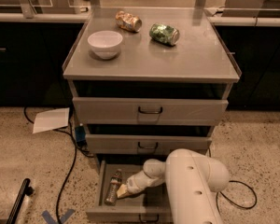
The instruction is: Pick water bottle from bottom drawer and place on counter
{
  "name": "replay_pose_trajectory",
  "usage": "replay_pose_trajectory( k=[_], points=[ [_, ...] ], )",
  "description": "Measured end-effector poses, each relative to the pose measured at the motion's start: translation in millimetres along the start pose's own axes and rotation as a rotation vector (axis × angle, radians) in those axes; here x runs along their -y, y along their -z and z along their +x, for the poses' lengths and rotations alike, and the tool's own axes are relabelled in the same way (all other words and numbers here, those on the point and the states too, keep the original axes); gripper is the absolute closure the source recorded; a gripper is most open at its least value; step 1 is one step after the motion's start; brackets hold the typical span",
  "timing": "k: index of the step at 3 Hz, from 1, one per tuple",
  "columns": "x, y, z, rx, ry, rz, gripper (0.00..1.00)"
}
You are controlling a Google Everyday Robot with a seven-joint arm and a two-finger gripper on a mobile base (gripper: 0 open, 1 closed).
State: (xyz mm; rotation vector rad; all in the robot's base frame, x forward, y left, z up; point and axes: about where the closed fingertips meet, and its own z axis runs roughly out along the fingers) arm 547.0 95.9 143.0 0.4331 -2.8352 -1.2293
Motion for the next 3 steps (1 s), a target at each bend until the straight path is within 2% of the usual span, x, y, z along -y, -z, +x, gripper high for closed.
replay_pose_trajectory(
  k=[1,3],
  points=[
    [0.3,-0.6,0.8,0.003,-0.004,-0.003,0.81],
    [-3.7,7.7,2.3,0.030,0.004,-0.056,0.35]
  ],
)
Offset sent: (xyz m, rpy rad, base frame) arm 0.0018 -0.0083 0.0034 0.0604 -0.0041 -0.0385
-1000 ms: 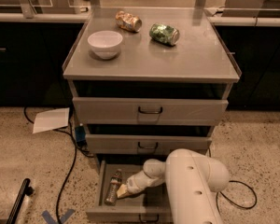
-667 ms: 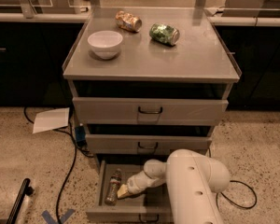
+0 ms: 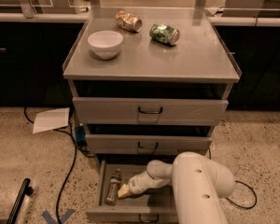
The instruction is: Pick water bottle from bottom drawer and place on counter
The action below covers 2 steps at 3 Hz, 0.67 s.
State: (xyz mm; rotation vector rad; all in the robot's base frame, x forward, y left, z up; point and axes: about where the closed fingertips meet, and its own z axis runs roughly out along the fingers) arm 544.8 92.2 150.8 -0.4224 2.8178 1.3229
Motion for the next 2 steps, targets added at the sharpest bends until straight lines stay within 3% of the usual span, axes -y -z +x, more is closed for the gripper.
replay_pose_trajectory(
  k=[1,2],
  points=[
    [0.0,0.0,0.0,0.000,0.000,0.000,0.11],
    [0.0,-0.1,0.1,0.000,0.000,0.000,0.00]
  ],
)
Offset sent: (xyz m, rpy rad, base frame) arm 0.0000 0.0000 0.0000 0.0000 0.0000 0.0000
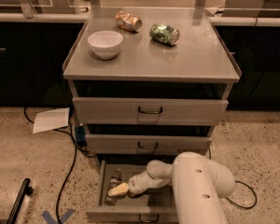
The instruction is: Pick water bottle from bottom drawer and place on counter
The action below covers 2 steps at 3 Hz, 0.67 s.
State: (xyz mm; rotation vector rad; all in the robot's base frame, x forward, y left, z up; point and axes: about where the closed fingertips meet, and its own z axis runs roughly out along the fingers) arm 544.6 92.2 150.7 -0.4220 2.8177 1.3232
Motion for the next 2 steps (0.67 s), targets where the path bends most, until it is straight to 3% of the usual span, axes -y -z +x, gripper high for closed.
replay_pose_trajectory(
  k=[2],
  points=[
    [-3.0,-3.9,1.2,-0.001,0.000,-0.014,0.00]
  ],
)
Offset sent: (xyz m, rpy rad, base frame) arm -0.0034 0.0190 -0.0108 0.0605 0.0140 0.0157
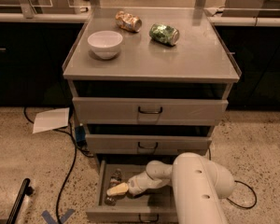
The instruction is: Pick water bottle from bottom drawer and place on counter
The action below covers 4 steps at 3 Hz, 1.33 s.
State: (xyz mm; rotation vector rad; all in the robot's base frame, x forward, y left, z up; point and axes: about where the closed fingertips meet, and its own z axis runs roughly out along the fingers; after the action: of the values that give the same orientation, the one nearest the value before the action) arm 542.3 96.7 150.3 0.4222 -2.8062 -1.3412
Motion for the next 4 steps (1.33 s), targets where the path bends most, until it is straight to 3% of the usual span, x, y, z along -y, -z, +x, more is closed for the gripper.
replay_pose_trajectory(
  k=[2,4],
  points=[
    [-5,-5,-1,-0.009,0.005,-0.017,0.00],
    [-41,-35,-8,-0.073,0.062,-0.096,0.00]
  ],
)
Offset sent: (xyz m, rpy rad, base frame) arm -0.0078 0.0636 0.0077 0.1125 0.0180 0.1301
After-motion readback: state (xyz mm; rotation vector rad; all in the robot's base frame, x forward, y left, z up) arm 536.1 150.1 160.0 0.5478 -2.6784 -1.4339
